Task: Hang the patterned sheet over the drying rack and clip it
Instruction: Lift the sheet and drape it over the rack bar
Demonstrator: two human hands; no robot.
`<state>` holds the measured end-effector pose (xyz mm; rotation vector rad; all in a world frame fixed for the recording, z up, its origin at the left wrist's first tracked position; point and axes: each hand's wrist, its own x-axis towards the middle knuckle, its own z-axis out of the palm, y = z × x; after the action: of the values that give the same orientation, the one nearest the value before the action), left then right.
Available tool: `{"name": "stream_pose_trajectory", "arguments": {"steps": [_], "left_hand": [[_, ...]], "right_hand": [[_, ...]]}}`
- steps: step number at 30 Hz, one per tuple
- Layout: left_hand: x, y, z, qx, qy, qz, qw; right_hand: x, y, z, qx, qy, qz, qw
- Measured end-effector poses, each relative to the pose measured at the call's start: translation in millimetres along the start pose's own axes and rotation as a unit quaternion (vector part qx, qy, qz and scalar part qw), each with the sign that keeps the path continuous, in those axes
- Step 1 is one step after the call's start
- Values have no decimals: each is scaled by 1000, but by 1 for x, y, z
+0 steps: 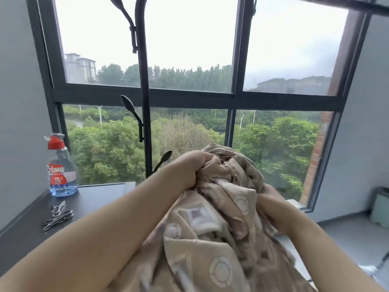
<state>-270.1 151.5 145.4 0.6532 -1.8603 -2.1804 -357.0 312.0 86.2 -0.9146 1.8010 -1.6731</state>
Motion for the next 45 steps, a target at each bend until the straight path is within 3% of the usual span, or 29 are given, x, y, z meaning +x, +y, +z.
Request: {"name": "stream_pose_trajectory", "arguments": {"steps": [6, 11, 16, 20, 23, 25, 26, 30, 35, 36, 38, 39, 42, 45], "left_hand": [[12, 42, 16, 132, -6, 184, 974], [9, 82, 53, 79, 55, 378, 921], [29, 71, 43, 96, 54, 372, 922], [23, 96, 43, 4, 46, 422, 905], [22, 123, 34, 45, -60, 433, 898], [24, 131, 29, 135, -129, 380, 906], [27, 129, 28, 165, -128, 357, 910], [33, 142, 19, 112, 6, 392, 913], [40, 166, 17, 0, 121, 519, 846], [47, 157, 24, 51, 133, 509, 849], [64, 133, 33, 218, 116, 432, 868], [68, 126, 31, 244, 112, 407, 873], [59, 148, 18, 118, 112, 419, 893], [43, 171, 20, 40, 112, 512, 851]], "right_hand": [[-3, -54, -24, 2, 152, -93, 984], [7, -96, -41, -96, 321, -227, 914], [21, -99, -45, -188, 333, -184, 905], [25, -139, -54, -232, 369, -258, 862], [29, -172, -61, -188, 411, -296, 842], [34, -187, -61, -187, 394, -299, 849], [36, -190, -59, -208, 371, -292, 856], [38, -202, -68, -283, 329, -253, 865], [28, -218, -85, -245, 444, -347, 789], [31, -214, -80, -260, 431, -345, 793], [40, -198, -74, -366, 362, -259, 817], [44, -193, -78, -399, 354, -225, 816], [32, -212, -96, -357, 457, -249, 775], [22, -230, -96, -290, 517, -365, 718]]}}
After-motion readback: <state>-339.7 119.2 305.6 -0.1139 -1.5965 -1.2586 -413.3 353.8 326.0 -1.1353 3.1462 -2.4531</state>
